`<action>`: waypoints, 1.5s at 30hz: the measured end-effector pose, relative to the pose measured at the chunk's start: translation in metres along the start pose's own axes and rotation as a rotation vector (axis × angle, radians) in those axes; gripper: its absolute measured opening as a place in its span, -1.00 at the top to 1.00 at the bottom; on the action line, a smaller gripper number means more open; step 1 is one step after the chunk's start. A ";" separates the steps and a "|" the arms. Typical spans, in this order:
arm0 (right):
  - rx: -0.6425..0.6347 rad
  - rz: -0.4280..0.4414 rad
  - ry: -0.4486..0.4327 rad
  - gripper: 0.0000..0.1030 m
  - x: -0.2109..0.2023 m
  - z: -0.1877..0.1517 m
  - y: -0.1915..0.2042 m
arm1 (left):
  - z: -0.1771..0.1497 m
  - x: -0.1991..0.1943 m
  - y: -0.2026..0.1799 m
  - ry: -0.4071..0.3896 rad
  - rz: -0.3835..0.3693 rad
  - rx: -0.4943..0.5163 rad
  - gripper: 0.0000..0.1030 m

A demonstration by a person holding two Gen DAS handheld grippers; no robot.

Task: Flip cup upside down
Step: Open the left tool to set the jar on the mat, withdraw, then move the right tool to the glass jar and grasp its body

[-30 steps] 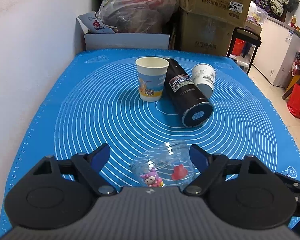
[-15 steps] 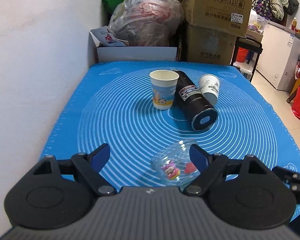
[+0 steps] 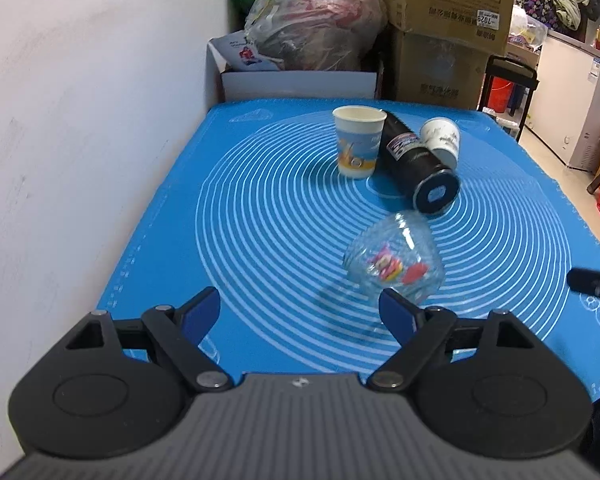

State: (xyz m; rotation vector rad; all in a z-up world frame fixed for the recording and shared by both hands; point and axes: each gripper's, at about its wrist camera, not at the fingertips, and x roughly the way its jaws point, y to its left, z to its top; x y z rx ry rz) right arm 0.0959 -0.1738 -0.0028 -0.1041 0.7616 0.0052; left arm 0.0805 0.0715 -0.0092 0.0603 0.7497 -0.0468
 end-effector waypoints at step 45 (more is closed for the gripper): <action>-2.309 -0.494 -0.323 -1.00 0.056 -0.032 0.155 | -0.038 0.032 0.085 0.021 0.013 -0.190 -0.67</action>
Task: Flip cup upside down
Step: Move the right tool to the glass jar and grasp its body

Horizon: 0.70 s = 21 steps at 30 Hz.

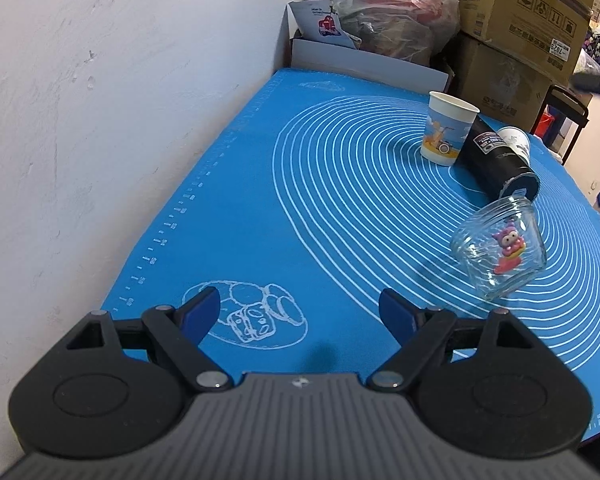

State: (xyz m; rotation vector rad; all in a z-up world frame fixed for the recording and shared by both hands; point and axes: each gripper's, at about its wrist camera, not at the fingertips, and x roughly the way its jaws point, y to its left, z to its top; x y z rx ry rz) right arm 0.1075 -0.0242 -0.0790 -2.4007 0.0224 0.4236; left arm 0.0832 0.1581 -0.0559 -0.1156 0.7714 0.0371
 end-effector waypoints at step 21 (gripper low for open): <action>-0.675 -0.090 -0.276 -0.97 0.025 0.035 0.058 | -0.007 0.012 0.014 0.015 -0.076 -0.031 -0.68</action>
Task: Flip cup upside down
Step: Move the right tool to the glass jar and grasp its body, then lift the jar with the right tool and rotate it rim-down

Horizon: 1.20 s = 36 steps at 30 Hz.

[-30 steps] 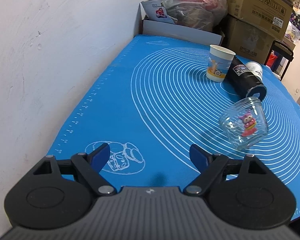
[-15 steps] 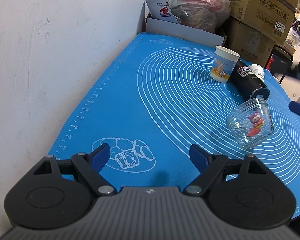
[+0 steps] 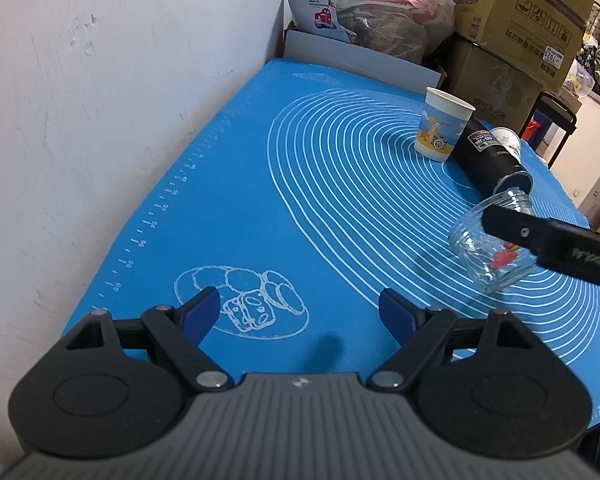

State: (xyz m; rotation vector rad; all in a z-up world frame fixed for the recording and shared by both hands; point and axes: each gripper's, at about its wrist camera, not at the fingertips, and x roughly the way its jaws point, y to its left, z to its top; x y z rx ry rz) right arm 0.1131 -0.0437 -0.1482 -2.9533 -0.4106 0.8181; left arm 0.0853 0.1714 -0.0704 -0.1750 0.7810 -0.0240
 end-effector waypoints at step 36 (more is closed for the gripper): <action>0.004 0.081 -0.157 -0.52 0.044 -0.012 0.019 | -0.001 0.012 0.001 0.017 -0.034 -0.013 -0.67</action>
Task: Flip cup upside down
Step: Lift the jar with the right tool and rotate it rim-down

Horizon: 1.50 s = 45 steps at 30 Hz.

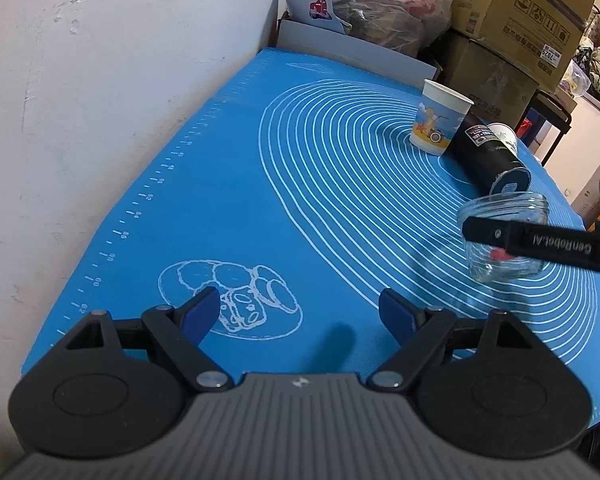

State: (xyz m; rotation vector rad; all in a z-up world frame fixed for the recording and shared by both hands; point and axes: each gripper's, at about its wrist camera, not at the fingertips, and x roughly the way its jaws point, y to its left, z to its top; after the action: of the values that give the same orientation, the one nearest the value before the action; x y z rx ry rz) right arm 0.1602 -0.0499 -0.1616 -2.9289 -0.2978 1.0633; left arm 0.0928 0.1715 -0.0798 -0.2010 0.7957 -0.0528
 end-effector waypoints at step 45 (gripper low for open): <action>2.064 -0.213 0.103 -0.51 -0.034 -0.075 0.021 | 0.006 -0.020 -0.047 -0.008 0.019 0.057 -0.67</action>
State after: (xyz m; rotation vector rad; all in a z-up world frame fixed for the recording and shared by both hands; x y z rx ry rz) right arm 0.1861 -0.0729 -0.0837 -1.0065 0.3392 0.4512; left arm 0.0849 0.1291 -0.0522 -0.1392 0.7869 -0.0568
